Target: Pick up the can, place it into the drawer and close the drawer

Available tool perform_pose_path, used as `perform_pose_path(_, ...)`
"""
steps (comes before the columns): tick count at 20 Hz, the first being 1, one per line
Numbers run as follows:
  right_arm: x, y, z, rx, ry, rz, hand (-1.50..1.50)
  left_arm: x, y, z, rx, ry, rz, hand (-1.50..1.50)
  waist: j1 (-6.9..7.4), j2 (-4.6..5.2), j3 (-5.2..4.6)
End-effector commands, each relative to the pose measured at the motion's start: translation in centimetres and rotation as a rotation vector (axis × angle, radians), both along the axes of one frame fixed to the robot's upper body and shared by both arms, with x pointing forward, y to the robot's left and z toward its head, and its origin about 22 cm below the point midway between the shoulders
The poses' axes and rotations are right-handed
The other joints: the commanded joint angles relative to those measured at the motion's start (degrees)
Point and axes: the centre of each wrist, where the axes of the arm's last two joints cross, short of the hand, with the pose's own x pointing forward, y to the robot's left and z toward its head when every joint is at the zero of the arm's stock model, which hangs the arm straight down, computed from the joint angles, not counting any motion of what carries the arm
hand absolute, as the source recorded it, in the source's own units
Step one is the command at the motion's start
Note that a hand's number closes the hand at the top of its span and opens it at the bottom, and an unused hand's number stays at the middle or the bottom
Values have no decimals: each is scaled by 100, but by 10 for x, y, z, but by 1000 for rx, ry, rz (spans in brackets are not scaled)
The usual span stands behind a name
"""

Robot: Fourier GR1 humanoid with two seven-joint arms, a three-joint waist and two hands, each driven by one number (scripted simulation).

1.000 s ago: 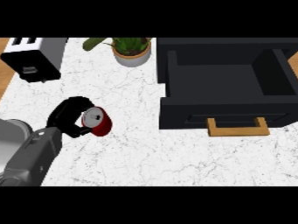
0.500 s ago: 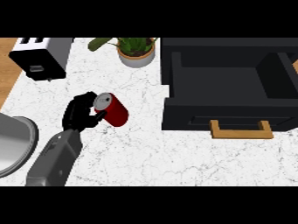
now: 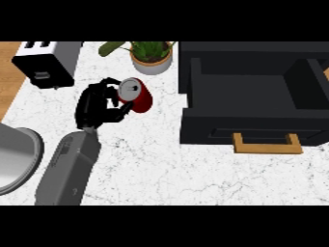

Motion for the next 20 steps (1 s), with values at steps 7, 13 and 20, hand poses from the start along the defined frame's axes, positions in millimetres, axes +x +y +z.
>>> perform_pose_path(7,13,-3,4,4,-15,0,-150,-10,-48,110,33,-41,3,150,-82,58,-9)
perform_pose_path(13,17,-3,-1,8,-23,7,-150,0,-74,141,72,-68,-1,150,-137,77,-11)
perform_pose_path(20,11,9,0,15,-16,19,-150,9,-105,189,76,-77,-10,150,-177,78,-11)
